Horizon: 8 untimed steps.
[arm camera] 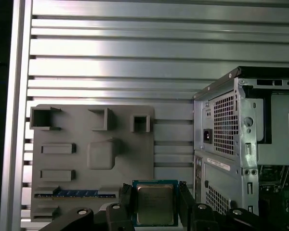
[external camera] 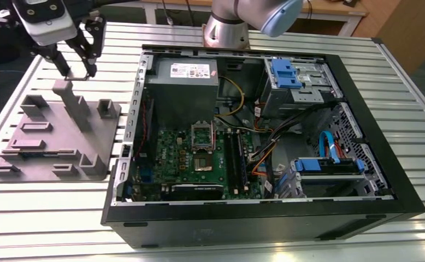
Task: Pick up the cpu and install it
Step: 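Pick up the cpu and move it towards the insertion slot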
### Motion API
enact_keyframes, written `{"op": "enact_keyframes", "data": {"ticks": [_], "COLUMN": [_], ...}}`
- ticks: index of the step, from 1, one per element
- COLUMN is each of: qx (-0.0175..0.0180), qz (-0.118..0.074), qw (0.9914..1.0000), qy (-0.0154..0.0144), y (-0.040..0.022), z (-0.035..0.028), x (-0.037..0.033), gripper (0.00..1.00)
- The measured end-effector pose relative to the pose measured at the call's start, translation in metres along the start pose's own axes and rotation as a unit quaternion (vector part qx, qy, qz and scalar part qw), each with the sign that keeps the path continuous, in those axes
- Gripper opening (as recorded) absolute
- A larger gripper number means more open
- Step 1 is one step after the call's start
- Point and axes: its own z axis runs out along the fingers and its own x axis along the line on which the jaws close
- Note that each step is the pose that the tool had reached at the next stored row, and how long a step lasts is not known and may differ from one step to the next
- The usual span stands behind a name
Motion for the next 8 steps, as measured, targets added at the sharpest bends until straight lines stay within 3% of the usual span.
{"op": "enact_keyframes", "data": {"ticks": [8], "qx": [0.0000], "qz": [0.000], "qw": [1.00000], "qy": [0.0000], "y": [0.0000], "z": [0.0005], "x": [-0.0189], "gripper": [0.47]}}
